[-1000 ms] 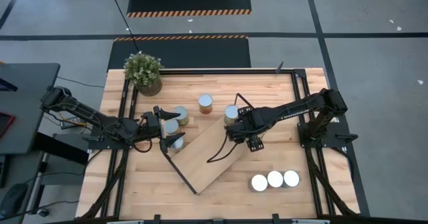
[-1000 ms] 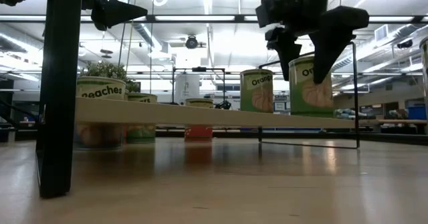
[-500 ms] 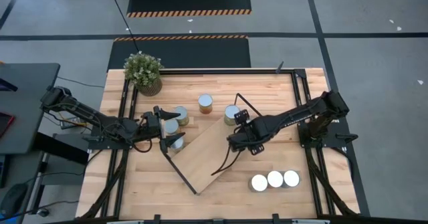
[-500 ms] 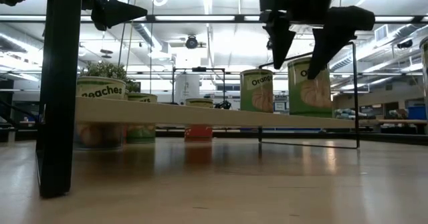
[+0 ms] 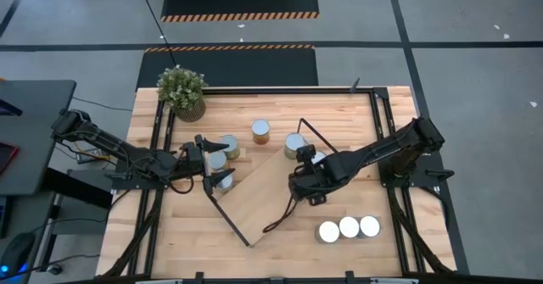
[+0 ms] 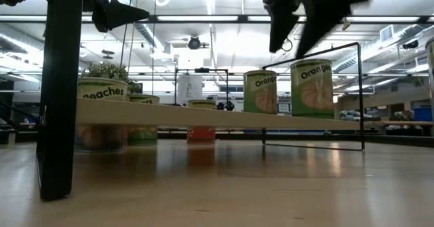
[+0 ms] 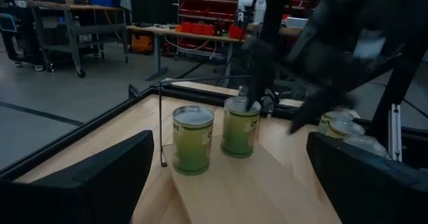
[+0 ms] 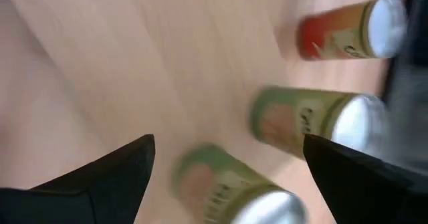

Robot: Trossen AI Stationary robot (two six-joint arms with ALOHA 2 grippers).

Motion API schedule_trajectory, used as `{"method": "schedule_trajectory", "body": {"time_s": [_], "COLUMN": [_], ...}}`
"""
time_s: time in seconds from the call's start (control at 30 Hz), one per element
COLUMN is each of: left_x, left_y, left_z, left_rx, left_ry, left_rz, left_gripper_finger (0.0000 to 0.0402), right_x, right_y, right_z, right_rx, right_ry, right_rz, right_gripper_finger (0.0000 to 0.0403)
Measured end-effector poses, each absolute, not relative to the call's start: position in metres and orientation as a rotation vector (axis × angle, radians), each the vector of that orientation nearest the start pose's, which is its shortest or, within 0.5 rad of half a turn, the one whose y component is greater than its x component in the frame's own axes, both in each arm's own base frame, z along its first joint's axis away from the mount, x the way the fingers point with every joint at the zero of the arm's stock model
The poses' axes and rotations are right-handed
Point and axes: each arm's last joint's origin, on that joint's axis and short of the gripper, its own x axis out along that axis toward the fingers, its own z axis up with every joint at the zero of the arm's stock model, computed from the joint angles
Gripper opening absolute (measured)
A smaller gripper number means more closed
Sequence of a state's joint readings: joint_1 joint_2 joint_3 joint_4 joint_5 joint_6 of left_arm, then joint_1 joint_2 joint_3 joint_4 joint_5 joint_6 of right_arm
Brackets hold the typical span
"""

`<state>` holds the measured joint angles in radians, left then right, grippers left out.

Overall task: Pick and place cans onto a shelf
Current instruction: Put the canned cherries on the shelf

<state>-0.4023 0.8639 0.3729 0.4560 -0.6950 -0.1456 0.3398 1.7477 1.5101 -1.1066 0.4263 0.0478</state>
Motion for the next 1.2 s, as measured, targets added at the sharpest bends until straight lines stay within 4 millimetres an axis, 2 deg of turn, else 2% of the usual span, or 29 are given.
{"method": "schedule_trajectory", "body": {"time_s": [0.1,0.17,0.47,0.63,0.83,0.93,1.03,1.2], "left_x": [0.175,0.175,0.175,0.175,0.175,0.175,0.175,0.175], "left_y": [-0.055,-0.055,-0.055,-0.055,-0.055,-0.054,-0.055,-0.055], "left_z": [0.238,0.238,0.238,0.238,0.236,0.236,0.236,0.235], "left_rx": [-0.125,-0.125,-0.134,-0.137,-0.136,-0.133,-0.133,-0.136], "left_ry": [0.011,0.011,0.013,0.014,0.025,0.030,0.030,0.033], "left_rz": [0.294,0.295,0.295,0.295,0.295,0.296,0.296,0.296], "left_gripper_finger": [0.0400,0.0400,0.0400,0.0400,0.0400,0.0400,0.0400,0.0400], "right_x": [0.329,0.330,0.313,0.305,0.292,0.284,0.277,0.249], "right_y": [0.113,0.122,0.160,0.175,0.178,0.177,0.178,0.188], "right_z": [0.294,0.300,0.287,0.272,0.254,0.255,0.262,0.268], "right_rx": [-0.223,-0.136,0.038,0.104,0.117,0.159,0.179,0.068], "right_ry": [1.177,1.132,1.120,1.184,1.446,1.533,1.528,1.585], "right_rz": [-0.066,-0.064,-0.146,-0.169,-0.195,-0.213,-0.235,-0.325], "right_gripper_finger": [0.0385,0.0385,0.0385,0.0384,0.0384,0.0384,0.0384,0.0384]}}
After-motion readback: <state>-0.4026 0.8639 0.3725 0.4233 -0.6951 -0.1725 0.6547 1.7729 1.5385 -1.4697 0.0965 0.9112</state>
